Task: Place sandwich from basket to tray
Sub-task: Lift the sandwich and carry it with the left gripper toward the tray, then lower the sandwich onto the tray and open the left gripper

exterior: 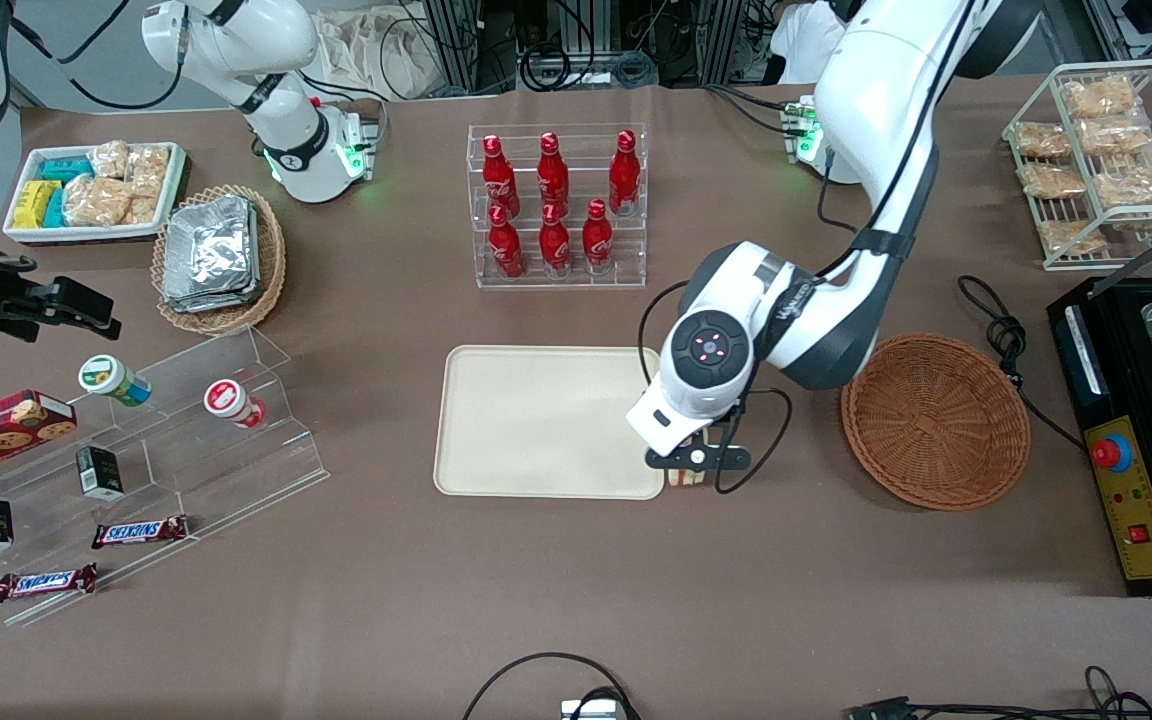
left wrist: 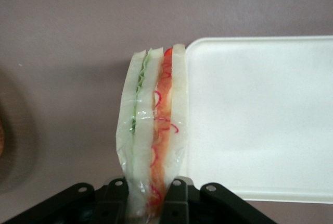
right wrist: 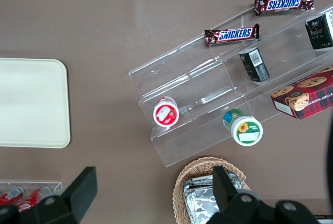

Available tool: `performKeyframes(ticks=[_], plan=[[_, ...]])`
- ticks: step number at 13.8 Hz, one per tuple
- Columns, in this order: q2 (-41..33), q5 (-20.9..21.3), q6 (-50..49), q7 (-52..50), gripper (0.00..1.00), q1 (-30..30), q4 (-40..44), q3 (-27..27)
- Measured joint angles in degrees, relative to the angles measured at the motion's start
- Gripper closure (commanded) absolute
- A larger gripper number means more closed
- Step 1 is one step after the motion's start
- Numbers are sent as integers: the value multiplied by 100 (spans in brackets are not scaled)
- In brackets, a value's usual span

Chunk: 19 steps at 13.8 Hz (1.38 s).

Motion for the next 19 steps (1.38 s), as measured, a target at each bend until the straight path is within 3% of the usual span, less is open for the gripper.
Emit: performKeyframes(ticks=[7,10,13,14,15,19], plan=[[596,0,290,-287,100,-453,9,3],[705,0,460,-375,89,-508,11,5],[774,0,525,-450,46,-550,13,5],[782,0,556,-479,13,-569,15,5],[784,0,573,-495,0,-582,16,4],[789,0,577,-515,0,-589,21,13]])
